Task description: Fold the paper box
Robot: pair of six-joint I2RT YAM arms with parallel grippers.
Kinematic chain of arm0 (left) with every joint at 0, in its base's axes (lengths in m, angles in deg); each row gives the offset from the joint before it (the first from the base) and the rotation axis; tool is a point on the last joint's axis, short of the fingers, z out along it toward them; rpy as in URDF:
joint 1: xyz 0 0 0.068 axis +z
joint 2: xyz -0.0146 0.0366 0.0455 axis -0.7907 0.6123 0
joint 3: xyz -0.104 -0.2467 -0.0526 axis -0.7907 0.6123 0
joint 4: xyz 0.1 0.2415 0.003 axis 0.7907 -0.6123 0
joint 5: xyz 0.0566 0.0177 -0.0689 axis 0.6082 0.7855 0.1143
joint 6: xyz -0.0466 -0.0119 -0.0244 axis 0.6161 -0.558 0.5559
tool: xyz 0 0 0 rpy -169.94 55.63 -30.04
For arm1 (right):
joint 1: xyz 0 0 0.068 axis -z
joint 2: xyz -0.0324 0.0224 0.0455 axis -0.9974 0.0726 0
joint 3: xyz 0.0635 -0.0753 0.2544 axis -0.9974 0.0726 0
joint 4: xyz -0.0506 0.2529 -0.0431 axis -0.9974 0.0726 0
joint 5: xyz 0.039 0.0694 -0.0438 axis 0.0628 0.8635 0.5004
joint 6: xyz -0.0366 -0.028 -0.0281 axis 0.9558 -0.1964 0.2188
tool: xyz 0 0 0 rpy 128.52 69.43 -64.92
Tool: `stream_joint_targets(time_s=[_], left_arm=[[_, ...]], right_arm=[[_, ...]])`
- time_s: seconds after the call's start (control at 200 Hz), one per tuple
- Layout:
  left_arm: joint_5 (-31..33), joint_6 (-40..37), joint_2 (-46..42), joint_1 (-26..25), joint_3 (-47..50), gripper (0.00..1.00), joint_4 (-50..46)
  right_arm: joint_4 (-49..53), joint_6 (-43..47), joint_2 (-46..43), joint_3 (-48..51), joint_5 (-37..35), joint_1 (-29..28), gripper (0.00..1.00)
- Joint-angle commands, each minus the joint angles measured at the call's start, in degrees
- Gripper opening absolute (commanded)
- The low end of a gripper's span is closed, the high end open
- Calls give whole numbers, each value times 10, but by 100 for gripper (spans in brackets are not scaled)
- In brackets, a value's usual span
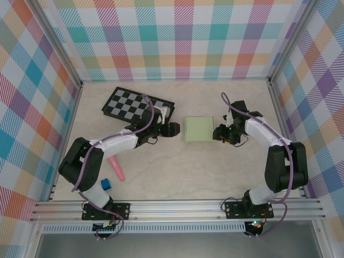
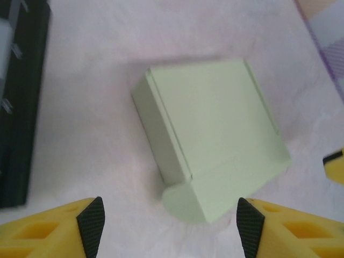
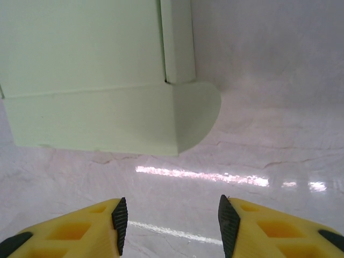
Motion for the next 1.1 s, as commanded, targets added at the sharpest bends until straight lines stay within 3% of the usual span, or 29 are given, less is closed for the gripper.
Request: stream_joint_targets(time_s=[0.0,0.125,0.18,0.3,0.38,0.535,0.645,0.835,0.915,1.095], left_arm=[[9,-75,-3,-37,34,65,46],[42,-251,0,-75,91,70,155],[47,-318,9,-84,97,71,180],[72,-381,39,-99,89,71,212],[98,-433,71,-113,94,71,258],[113,-483,115,-121,97,72,327],[109,-509,130,-125,73,70,301],[159,-548,162,-137,68,67,327],[185,-547,172,-137,57,57,333],[218,-535,185,-136,35,48,326]], right_arm=[[-47,1,-2,15,20,0,51],[-83,45,-15,38,-39,-14,54],[-65,59,-19,29,-105,-22,56],[-48,119,-35,17,-207,-40,59],[-93,232,-64,49,-207,-55,60],[-231,396,-123,143,-192,-74,59],[-249,420,-96,146,-198,-81,58],[-314,462,-52,162,-219,-95,55],[-339,467,-31,162,-236,-94,52],[-385,456,-2,163,-282,-95,46]])
